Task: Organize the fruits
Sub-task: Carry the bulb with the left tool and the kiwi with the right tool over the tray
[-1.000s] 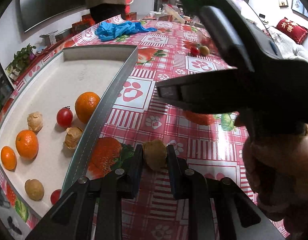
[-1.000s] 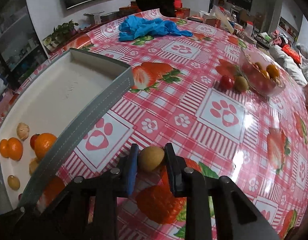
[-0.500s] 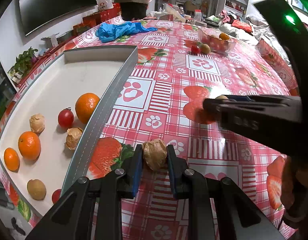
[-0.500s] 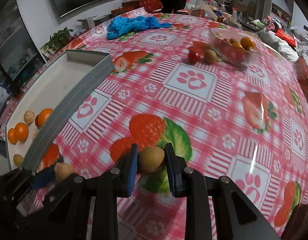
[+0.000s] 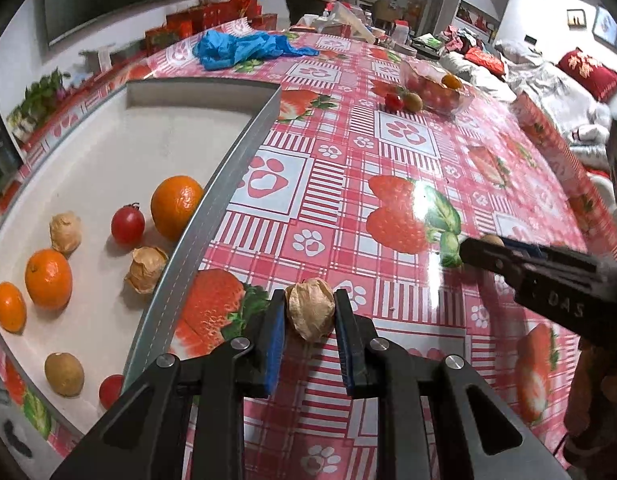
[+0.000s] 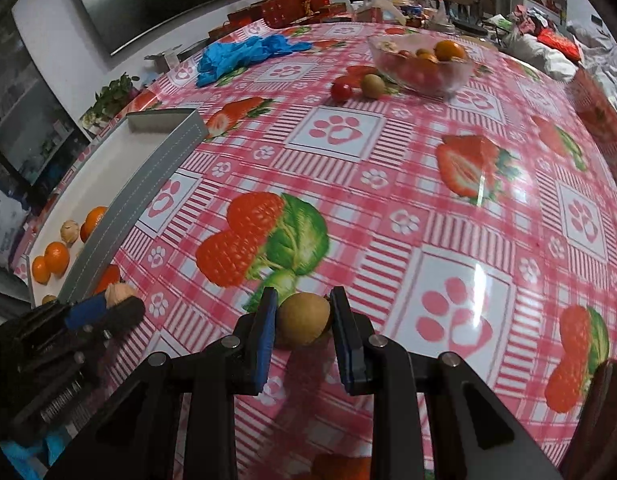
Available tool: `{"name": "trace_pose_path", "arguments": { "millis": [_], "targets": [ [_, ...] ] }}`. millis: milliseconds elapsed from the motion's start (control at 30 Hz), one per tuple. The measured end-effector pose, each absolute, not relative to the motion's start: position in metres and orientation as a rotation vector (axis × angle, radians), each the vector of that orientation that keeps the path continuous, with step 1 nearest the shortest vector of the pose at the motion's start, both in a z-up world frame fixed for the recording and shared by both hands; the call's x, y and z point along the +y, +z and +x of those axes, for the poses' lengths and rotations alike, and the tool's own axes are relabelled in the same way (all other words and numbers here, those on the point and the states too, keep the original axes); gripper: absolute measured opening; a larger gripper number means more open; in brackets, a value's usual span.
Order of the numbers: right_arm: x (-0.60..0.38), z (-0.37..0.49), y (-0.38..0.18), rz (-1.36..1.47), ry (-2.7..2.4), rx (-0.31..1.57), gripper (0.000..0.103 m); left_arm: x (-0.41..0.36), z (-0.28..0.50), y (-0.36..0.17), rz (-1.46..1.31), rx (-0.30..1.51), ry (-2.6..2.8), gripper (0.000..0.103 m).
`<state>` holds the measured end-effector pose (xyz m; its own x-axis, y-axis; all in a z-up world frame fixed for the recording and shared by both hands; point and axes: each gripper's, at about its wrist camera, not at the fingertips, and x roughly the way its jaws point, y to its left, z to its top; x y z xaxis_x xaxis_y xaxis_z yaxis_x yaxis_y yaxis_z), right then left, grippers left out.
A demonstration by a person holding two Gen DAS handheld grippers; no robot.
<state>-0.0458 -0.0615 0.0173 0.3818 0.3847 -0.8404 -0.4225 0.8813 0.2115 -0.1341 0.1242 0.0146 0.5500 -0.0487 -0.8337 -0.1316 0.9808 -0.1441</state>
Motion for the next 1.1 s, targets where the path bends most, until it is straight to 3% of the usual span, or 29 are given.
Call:
{"name": "trace_pose_path", "arguments": {
  "millis": [1100],
  "targets": [
    [-0.102, -0.063, 0.021, 0.071, 0.51, 1.074, 0.029, 0.118, -0.141, 0.028, -0.18, 1.024, 0.032, 0.024]
  ]
}}
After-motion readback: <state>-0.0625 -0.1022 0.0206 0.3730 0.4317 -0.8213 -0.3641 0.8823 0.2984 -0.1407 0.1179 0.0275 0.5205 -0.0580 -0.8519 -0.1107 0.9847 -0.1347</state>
